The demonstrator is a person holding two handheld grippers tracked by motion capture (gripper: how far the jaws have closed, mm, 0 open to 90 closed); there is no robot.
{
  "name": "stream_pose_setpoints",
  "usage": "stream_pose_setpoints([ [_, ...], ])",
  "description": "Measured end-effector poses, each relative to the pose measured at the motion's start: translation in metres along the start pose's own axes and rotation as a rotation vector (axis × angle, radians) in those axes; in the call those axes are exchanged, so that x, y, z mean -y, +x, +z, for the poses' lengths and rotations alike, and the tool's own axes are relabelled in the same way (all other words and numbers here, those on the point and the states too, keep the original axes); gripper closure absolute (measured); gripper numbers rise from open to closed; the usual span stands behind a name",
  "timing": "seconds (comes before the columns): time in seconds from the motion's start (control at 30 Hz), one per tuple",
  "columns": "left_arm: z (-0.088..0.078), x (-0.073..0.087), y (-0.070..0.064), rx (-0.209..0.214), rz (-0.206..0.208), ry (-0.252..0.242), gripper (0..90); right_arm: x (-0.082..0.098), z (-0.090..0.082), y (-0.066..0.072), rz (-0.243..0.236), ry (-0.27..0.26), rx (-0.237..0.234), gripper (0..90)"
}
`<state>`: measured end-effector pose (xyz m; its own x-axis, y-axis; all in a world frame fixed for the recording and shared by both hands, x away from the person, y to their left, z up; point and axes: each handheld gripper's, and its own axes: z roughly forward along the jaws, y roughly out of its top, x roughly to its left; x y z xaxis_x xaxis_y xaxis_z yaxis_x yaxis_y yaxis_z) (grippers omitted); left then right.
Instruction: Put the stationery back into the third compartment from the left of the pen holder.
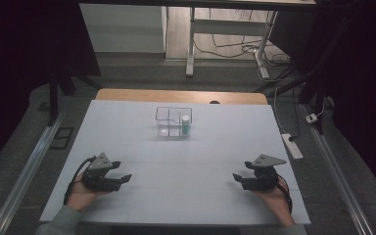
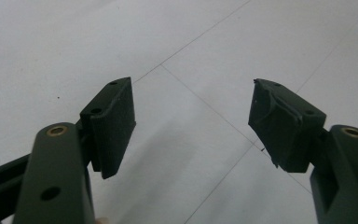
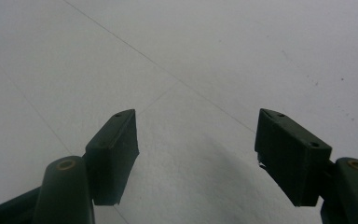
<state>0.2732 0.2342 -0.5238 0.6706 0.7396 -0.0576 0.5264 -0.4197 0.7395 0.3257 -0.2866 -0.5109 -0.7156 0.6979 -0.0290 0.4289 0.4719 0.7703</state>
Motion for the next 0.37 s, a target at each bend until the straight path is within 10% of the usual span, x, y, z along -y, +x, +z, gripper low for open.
stream_pose_setpoints([
  [0.37,-0.0010,0.0007,0.0011,0.010,-0.007,-0.006,30.7,0.0001,0.0002,0.0000,-0.015,0.005,0.000,28.8],
])
